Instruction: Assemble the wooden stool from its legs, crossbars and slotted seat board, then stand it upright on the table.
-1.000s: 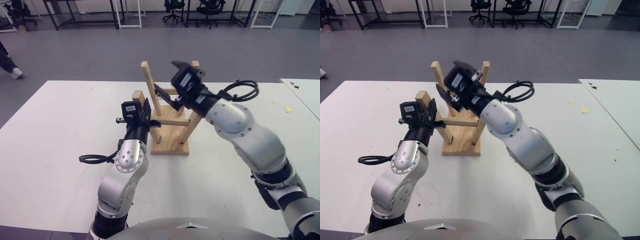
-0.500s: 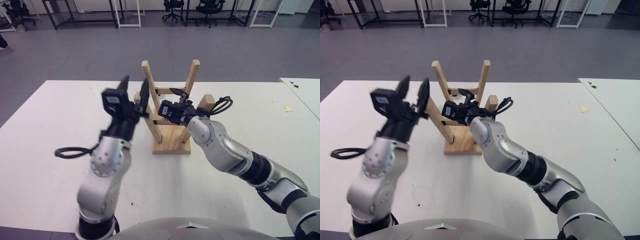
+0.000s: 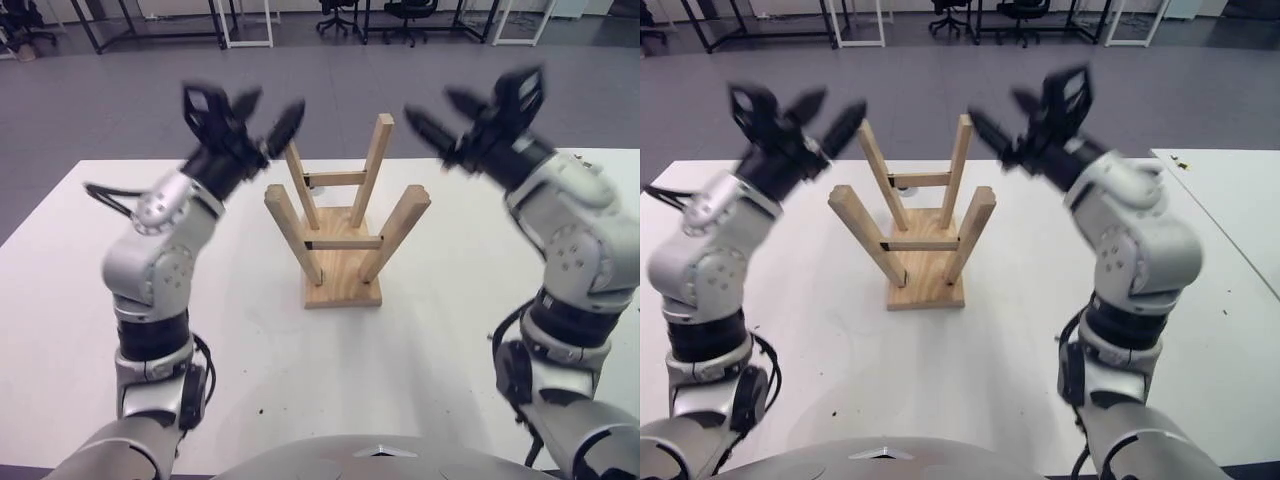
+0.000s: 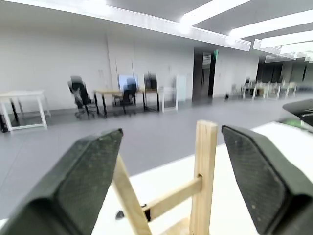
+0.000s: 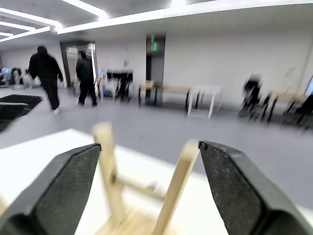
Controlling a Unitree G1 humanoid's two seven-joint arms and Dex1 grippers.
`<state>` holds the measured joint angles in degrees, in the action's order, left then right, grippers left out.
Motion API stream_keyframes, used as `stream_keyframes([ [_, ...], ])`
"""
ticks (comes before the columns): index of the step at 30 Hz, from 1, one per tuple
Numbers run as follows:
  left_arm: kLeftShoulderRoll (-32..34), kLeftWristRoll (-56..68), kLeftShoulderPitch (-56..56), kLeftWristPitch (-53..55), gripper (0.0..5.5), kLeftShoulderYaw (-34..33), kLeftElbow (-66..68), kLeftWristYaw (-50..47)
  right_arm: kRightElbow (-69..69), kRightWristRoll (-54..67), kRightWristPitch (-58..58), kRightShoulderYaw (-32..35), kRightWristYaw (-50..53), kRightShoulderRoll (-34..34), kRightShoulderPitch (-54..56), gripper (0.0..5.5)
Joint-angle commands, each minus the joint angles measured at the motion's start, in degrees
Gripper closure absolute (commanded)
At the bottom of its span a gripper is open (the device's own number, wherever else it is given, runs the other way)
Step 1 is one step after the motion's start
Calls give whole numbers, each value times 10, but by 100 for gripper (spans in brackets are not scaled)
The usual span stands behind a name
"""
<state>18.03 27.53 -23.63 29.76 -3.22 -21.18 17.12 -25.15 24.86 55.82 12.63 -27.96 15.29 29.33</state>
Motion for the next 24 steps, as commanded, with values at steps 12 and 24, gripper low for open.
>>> stream_keyframes([
  [12, 72, -37, -109, -45, 175, -37, 50, 27, 103, 40, -66, 42, 38, 56, 68, 177],
  [24, 174, -127, 186, -96, 175, -184, 165, 51, -117, -55, -231, -288, -119, 102, -59, 177],
])
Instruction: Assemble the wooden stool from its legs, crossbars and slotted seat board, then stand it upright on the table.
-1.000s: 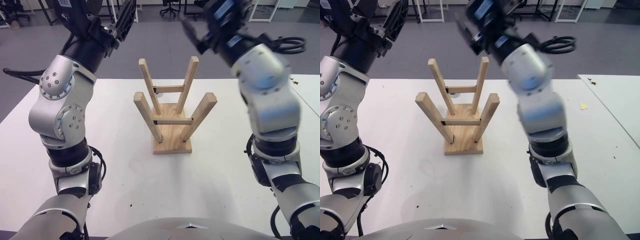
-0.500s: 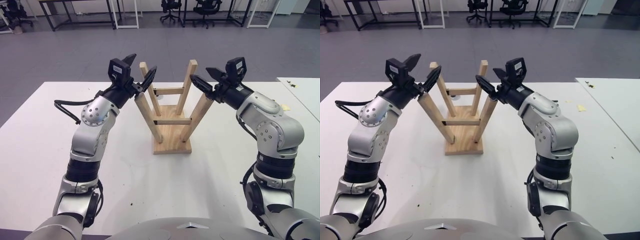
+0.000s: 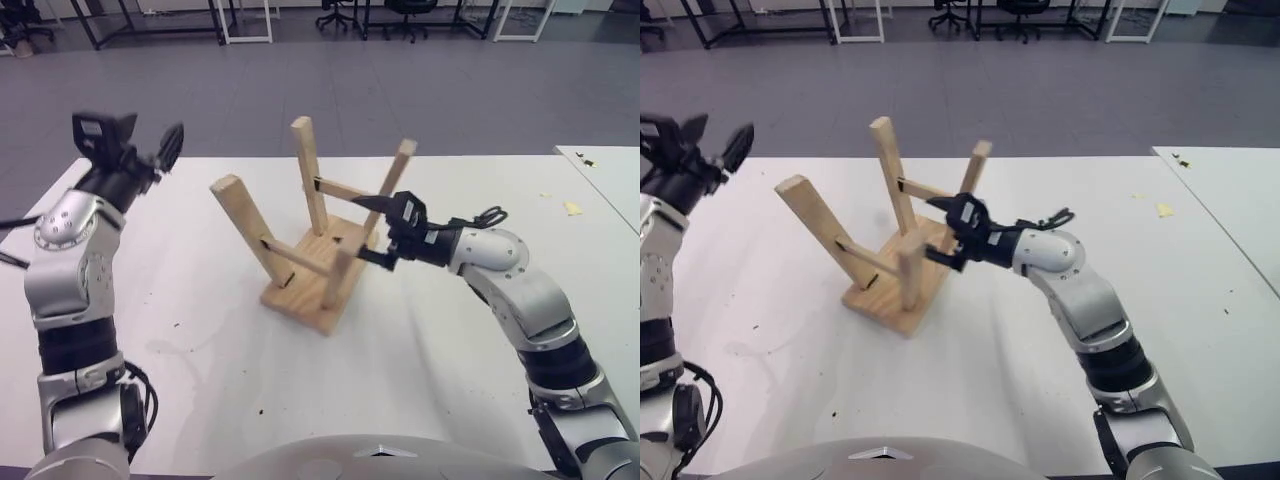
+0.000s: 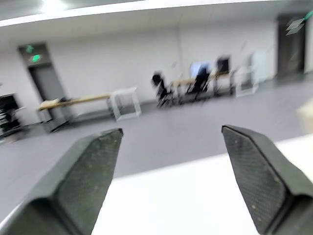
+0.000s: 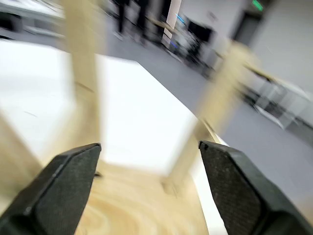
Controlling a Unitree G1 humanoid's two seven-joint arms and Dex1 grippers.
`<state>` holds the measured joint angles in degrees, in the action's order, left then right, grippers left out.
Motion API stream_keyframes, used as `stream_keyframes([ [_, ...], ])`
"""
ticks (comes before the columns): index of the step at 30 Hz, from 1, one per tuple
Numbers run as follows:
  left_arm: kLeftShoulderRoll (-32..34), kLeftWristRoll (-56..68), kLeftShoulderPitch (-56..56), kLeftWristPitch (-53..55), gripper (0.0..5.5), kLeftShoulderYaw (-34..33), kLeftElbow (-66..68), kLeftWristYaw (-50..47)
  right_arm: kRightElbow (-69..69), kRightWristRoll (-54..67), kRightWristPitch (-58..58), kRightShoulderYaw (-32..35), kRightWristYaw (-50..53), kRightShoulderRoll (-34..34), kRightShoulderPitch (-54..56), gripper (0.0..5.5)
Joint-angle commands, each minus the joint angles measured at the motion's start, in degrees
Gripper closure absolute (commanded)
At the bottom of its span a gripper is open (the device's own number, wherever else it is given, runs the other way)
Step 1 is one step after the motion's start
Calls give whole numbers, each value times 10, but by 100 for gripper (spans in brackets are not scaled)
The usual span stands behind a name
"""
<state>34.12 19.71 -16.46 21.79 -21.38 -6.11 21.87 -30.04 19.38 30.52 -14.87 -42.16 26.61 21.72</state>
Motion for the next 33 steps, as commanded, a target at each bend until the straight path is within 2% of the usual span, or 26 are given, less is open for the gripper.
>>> stream_keyframes([
  [1, 21, -76, 144, -27, 175, 20, 16, 11, -64, -17, 30, 12, 52, -9, 39, 177],
  [2, 28, -96, 168, -33, 175, 40, 13, 19, -62, -26, 41, 44, 79, -6, 60, 177],
  [6, 39, -130, 261, -3, 175, 97, -39, 53, -85, 105, 143, 296, 147, 31, 158, 177],
  [8, 72, -182, 300, -11, 175, 145, -40, 73, -43, 100, 158, 367, 162, 78, 165, 177],
  [10, 85, -217, 312, -20, 175, 188, -32, 88, 43, 30, 108, 347, 150, 117, 83, 177],
  [11, 78, -219, 300, -19, 175, 205, -31, 93, 110, 7, 61, 325, 132, 106, 31, 177],
  [14, 35, -217, 238, -22, 175, 264, -11, 107, 339, -97, -124, 189, 93, 60, -81, 177],
  [16, -8, -206, 191, -29, 175, 291, 20, 108, 449, -148, -209, 97, 72, 10, -100, 177],
  [19, -65, -190, 116, -46, 175, 306, 86, 106, 560, -191, -294, 41, 62, -31, -93, 177],
  [21, -92, -198, 64, -70, 175, 314, 144, 100, 553, -204, -324, 26, 44, -18, -119, 177],
  [24, -102, -196, 47, -86, 175, 299, 168, 91, 473, -196, -323, 47, 55, 15, -170, 177],
  [27, -63, -185, 141, -70, 175, 248, 98, 88, 366, -188, -282, 94, 97, 40, -231, 177],
  [29, -39, -196, 219, -80, 175, 219, 72, 77, 295, -185, -251, 100, 105, 41, -273, 177],
  [33, -48, -180, 288, -54, 175, 233, -16, 84, 222, -191, -207, 97, 117, 37, -336, 177],
])
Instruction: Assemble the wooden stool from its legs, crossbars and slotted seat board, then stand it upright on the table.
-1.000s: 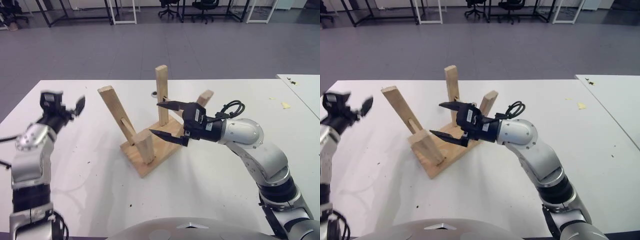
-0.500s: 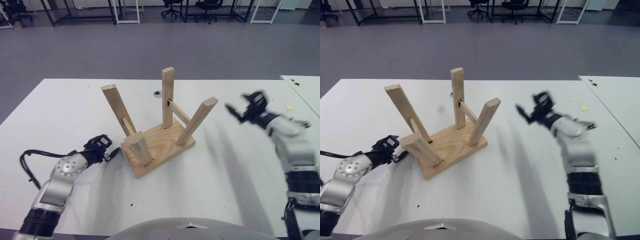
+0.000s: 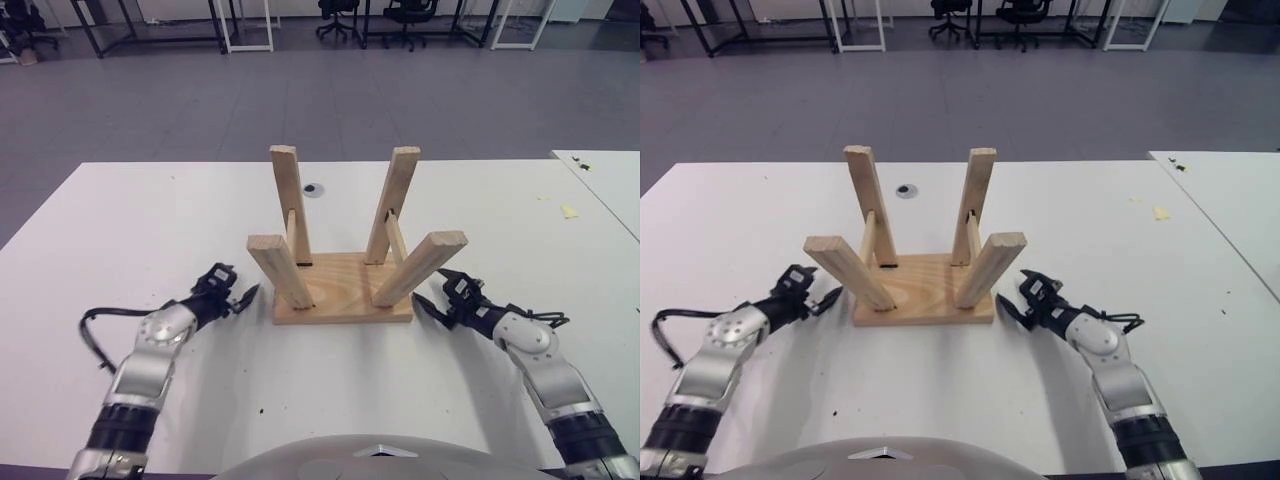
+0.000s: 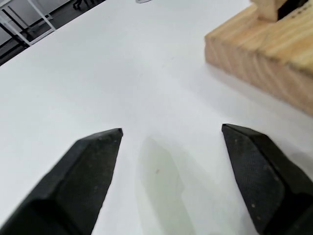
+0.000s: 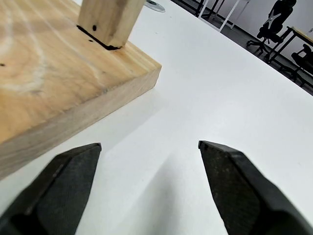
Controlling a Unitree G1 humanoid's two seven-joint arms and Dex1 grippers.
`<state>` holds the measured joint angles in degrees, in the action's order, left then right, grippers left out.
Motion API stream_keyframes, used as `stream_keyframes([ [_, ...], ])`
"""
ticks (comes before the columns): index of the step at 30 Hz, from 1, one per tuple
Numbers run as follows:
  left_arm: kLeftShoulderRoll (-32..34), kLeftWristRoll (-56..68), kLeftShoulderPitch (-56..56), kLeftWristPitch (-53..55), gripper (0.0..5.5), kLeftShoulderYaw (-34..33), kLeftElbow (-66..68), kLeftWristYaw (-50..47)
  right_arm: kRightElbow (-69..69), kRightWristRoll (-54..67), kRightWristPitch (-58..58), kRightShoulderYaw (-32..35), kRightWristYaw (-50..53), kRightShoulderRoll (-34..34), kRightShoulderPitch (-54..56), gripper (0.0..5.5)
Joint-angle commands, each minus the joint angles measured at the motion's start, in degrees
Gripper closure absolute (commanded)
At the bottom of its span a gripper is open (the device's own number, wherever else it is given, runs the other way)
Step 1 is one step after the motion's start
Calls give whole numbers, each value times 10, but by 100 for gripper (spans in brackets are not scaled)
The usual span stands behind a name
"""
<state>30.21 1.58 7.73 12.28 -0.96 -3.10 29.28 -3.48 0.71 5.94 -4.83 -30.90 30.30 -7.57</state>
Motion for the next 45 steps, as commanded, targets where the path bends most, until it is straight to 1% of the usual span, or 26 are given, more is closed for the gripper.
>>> stream_keyframes([
  [1, -22, 0, 41, 46, 175, 43, -51, 7, -52, -4, 46, -6, 6, -3, -46, 177],
  [4, -55, 0, 38, 81, 175, 86, -75, -3, -76, -4, 66, -19, 1, -9, -40, 177],
  [6, -56, 4, 58, 115, 175, 103, -111, 0, -108, 6, 88, -22, -4, -10, -44, 177],
  [9, -69, 53, 74, 207, 175, 132, -223, 10, -186, 52, 136, -31, -26, -20, -58, 177],
  [11, -77, 108, 63, 293, 175, 127, -318, 13, -271, 92, 179, -34, -56, -2, -72, 177],
  [14, -76, 164, 33, 384, 175, 85, -422, 20, -379, 153, 269, 4, -86, 47, -67, 177],
  [16, -55, 196, 23, 434, 175, 42, -475, 41, -435, 209, 322, 64, -108, 85, -56, 177],
  [19, -17, 245, 7, 489, 175, -37, -519, 69, -479, 287, 381, 162, -144, 140, -45, 177],
  [22, 19, 276, 0, 515, 175, -99, -532, 84, -489, 329, 413, 220, -164, 177, -40, 177],
  [25, 65, 275, 28, 510, 175, -118, -527, 100, -488, 339, 425, 242, -170, 200, -44, 177],
  [26, 82, 267, 39, 500, 175, -119, -519, 104, -487, 334, 423, 241, -171, 204, -53, 177],
  [28, 125, 251, 71, 471, 175, -141, -490, 132, -476, 301, 409, 235, -177, 222, -87, 177],
  [30, 199, 205, 126, 398, 175, -170, -433, 191, -444, 262, 379, 244, -210, 253, -132, 177],
  [31, 241, 176, 154, 351, 175, -171, -402, 226, -431, 253, 363, 241, -231, 266, -147, 177],
  [33, 282, 157, 168, 284, 175, -160, -360, 276, -410, 243, 330, 218, -262, 281, -155, 177],
  [35, 292, 163, 143, 241, 175, -138, -334, 307, -390, 244, 306, 182, -278, 279, -129, 177],
  [36, 287, 171, 116, 229, 175, -122, -321, 315, -377, 245, 298, 161, -281, 272, -105, 177],
  [38, 275, 169, 52, 198, 175, -66, -296, 332, -351, 252, 291, 111, -280, 245, -54, 177],
  [41, 255, 164, -25, 173, 173, 0, -258, 346, -316, 234, 276, 52, -275, 222, -12, 225],
  [44, 235, 184, -67, 174, 173, 32, -249, 356, -288, 214, 257, 24, -274, 217, 9, 286],
  [45, 230, 180, -75, 167, 194, 43, -243, 359, -281, 209, 250, 17, -274, 216, 13, 305],
])
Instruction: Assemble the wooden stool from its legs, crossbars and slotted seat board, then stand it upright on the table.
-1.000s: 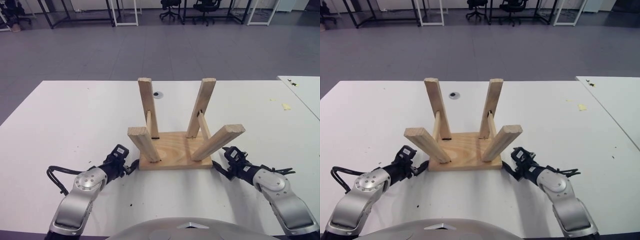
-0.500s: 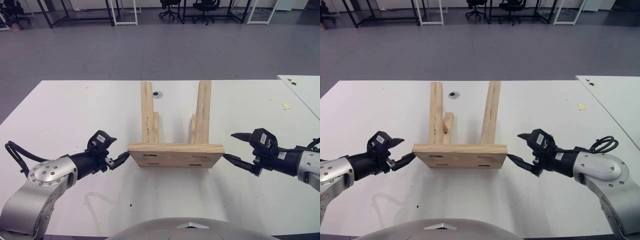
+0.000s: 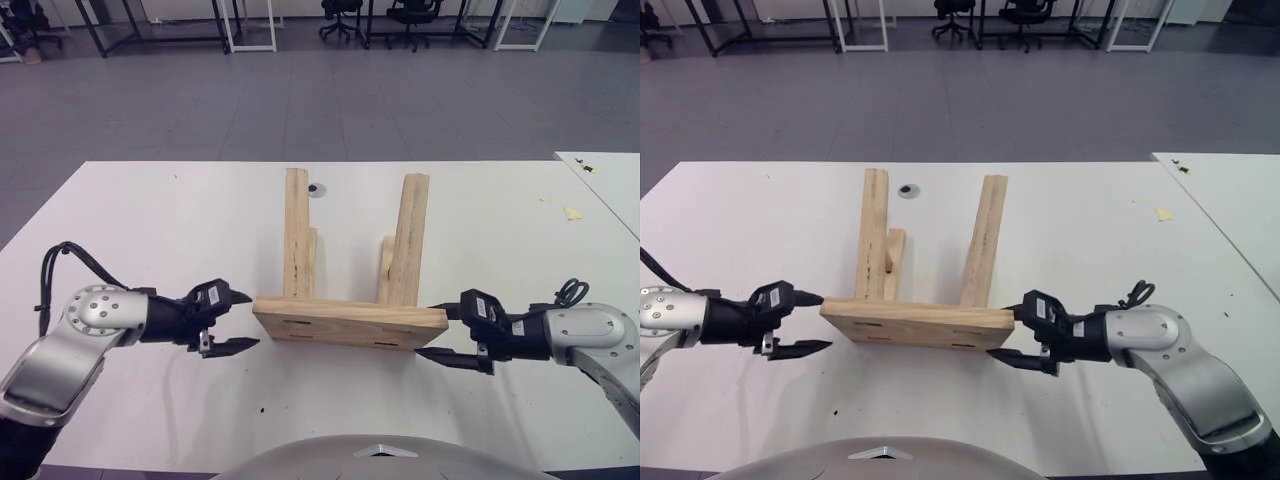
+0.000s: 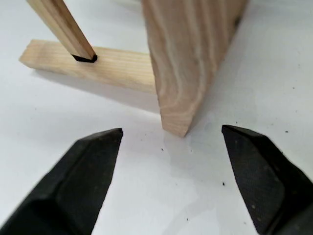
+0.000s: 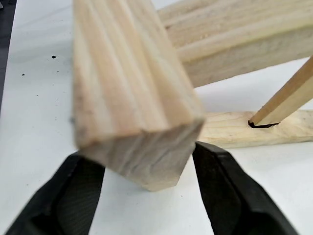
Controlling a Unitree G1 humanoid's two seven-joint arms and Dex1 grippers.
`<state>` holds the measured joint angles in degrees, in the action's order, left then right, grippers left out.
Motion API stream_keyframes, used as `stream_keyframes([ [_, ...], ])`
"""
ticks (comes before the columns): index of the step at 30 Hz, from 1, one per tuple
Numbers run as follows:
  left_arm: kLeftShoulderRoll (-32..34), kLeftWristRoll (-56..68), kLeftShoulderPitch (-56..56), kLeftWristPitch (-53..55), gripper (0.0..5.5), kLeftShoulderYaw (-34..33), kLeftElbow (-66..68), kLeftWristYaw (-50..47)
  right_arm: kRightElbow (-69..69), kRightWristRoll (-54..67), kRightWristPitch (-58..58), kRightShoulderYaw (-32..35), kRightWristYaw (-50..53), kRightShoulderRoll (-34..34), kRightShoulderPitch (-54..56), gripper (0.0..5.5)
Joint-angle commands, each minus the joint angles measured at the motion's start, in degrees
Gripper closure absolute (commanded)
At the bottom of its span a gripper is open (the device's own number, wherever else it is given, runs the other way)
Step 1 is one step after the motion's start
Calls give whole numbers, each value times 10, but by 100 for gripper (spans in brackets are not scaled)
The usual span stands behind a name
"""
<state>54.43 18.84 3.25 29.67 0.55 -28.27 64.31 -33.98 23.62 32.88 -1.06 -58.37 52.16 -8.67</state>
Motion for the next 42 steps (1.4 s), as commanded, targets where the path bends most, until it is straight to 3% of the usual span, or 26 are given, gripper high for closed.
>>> stream_keyframes([
  [1, -15, 4, -37, -13, 202, 37, 16, 9, 30, -24, -24, -26, 0, -3, 27, 319],
  [6, -16, -2, -49, -36, 289, 69, 44, 24, 47, -38, -48, -39, -3, -5, 37, 396],
  [12, -29, 65, -112, -28, 384, 43, 34, 44, 41, 3, -54, -21, -28, -16, 82, 399],
  [16, 10, 268, -253, 107, 387, -46, -10, 95, 2, 213, 64, 106, -79, 40, 188, 399],
  [19, 60, 456, -416, 262, 387, -83, 39, 133, 56, 527, 210, 177, -88, 145, 330, 399],
  [21, 77, 542, -492, 375, 388, -76, 98, 140, 123, 698, 293, 130, -115, 213, 426, 399],
  [23, 68, 590, -551, 501, 389, -56, 186, 142, 209, 815, 402, 35, -134, 241, 532, 399],
  [26, 35, 583, -606, 615, 394, -22, 301, 145, 405, 691, 576, -59, -185, 116, 729, 406],
  [29, 49, 616, -662, 628, 398, 52, 405, 140, 563, 672, 596, -173, -213, 69, 861, 413],
  [32, 51, 631, -718, 628, 405, 123, 505, 159, 642, 691, 596, -269, -258, 54, 918, 415],
  [35, 10, 626, -745, 628, 417, 178, 583, 195, 672, 755, 596, -335, -272, 42, 906, 416],
  [38, 7, 642, -725, 628, 418, 248, 592, 235, 716, 816, 596, -405, -285, 28, 907, 416],
  [42, 7, 636, -675, 628, 418, 283, 582, 247, 684, 862, 596, -473, -258, 61, 836, 416],
])
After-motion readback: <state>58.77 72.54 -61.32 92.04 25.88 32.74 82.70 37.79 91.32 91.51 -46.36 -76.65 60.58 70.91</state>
